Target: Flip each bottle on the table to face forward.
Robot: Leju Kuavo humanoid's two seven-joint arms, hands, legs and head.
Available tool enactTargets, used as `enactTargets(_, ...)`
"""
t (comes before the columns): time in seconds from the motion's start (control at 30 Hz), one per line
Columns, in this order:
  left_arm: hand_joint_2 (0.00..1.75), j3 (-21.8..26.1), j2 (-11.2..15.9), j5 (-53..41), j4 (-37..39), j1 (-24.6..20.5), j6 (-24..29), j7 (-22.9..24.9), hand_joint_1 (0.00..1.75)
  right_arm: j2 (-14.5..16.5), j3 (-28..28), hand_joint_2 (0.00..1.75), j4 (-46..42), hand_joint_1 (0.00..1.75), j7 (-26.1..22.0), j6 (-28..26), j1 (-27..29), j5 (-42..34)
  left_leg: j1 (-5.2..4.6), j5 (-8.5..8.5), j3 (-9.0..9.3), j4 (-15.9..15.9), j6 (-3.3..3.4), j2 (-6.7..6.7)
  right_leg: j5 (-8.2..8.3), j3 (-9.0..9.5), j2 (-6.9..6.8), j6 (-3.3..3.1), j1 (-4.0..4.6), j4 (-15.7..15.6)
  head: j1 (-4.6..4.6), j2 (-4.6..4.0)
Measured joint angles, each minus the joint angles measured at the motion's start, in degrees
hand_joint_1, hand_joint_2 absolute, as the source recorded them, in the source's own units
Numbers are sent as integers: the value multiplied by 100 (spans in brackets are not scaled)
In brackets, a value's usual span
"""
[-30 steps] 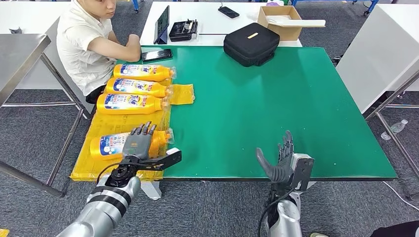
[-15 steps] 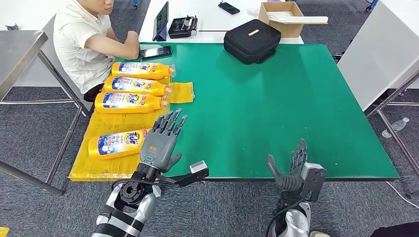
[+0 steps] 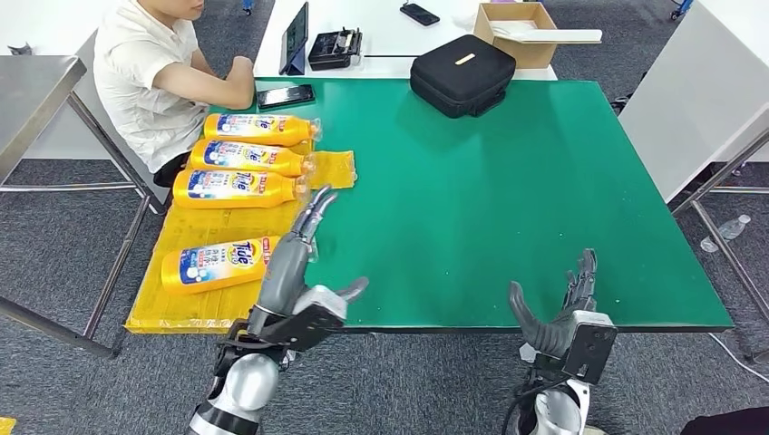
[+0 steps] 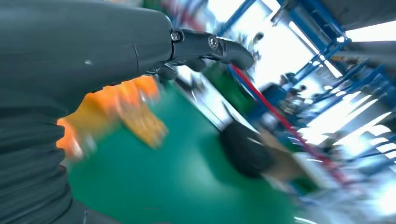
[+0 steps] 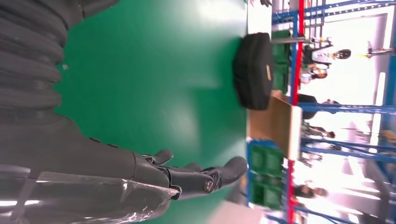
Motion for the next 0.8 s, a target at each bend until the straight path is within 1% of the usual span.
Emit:
enactTargets(0.03, 175, 48, -14, 434, -26, 68, -105, -95, 0, 1, 78, 0, -135, 0, 3, -45, 85, 50, 1, -1, 0, 0, -1, 0, -1, -1, 0, 0, 1, 0, -1, 0)
enactTargets(0.1, 87, 128, -28, 953, -51, 213, -256, -174, 0, 1, 261, 0, -373, 0, 53, -112, 225, 98, 2, -3, 0, -1, -3, 1, -2, -4, 0, -1, 3, 0, -1, 0)
enactTargets(0.17, 0, 182, -30, 1204, -59, 331, -356, -161, 0, 1, 435, 0, -551, 0, 135, -232, 292, 134, 4, -3, 1, -1, -3, 3, -2, -6, 1, -2, 4, 0, -1, 0)
enactTargets(0.4, 0, 227, -31, 1656, -164, 570, -422, -24, 0, 1, 938, 0, -1017, 0, 597, -1179, 357, 410, 3, 0, 3, -1, -3, 3, 1, -5, 2, -2, 3, 0, 0, 0)
enactTargets(0.43, 44, 228, -31, 1689, -183, 588, -424, -16, 0, 1, 992, 0, -1067, 0, 642, -1252, 359, 427, 3, 0, 2, -1, -3, 3, 1, -5, 2, -2, 3, 0, 0, 0)
enactTargets(0.53, 44, 228, -31, 1809, -237, 636, -426, 0, 0, 1, 1115, 0, -1185, 0, 701, -1382, 361, 477, 3, 0, 2, -1, -3, 2, 1, -5, 2, -2, 3, 0, 0, 0)
enactTargets(0.57, 0, 228, -31, 1889, -258, 651, -423, -3, 0, 0, 1146, 0, -1222, 0, 695, -1421, 364, 503, 3, 0, 2, -1, -3, 2, 1, -6, 2, -2, 3, 0, 0, 0)
enactTargets(0.63, 0, 228, -31, 2094, -306, 684, -390, -21, 0, -1, 1206, 0, -1306, 0, 626, -1422, 371, 539, 3, -1, 1, -1, -3, 3, 0, -7, 2, -2, 3, 0, 0, 0)
enactTargets(0.77, 0, 226, -31, 2479, -369, 725, -296, 5, 0, -7, 1257, 175, -1485, 0, 307, -1573, 388, 727, 4, -1, 1, -1, -4, 3, 0, -11, 2, -2, 4, 0, -1, 0)
enactTargets(0.8, 0, 226, -31, 2517, -370, 726, -288, 12, 0, -8, 1257, 175, -1507, 0, 266, -1613, 389, 758, 4, -1, 1, -1, -4, 3, 0, -10, 2, -3, 5, 0, -1, 0)
